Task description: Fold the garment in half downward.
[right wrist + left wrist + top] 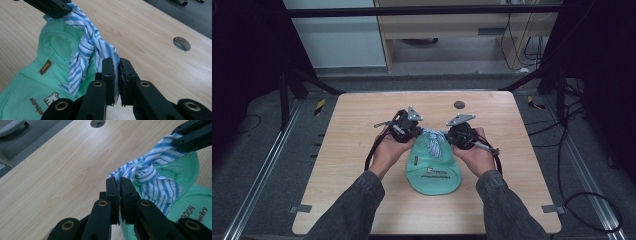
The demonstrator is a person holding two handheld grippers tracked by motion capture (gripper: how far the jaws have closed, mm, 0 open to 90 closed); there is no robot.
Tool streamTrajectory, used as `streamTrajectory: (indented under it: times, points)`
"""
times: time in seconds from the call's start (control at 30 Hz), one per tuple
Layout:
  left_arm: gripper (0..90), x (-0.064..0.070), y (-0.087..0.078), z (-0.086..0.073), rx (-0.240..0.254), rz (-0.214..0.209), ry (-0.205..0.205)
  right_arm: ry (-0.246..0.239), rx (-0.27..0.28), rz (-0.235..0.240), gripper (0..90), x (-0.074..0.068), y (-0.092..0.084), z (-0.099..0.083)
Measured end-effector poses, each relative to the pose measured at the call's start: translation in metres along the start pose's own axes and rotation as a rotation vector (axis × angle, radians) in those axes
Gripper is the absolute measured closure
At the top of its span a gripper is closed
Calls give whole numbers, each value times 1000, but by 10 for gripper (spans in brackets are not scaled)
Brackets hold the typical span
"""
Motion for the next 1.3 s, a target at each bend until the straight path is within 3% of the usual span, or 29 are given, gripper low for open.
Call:
streamTrajectory:
  times: [0.2,0.37,0.53,0.93,1.3]
  points:
    - [861,-5,0,16,15,6,13,-5,13,-20,837,7,-8,10]
    - [861,0,1,18,11,3,25,-3,10,-26,837,9,-9,7]
    - [861,12,-2,7,13,8,28,2,7,-13,837,5,-6,-4]
    - [860,27,-1,-12,14,-9,10,6,6,0,835,-4,2,-23]
    - [860,39,-16,-24,24,-29,8,-5,12,17,831,-12,-2,-30]
Point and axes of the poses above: each handheld gripper's, and its own axes: y roughly forward along the jaws, z roughly out of its top, x roughly to its right, the point moved 5 cm from there along y, roughly forward along the jaws, and after that the axes turned 14 degrees about z, right-handed, at the moved point
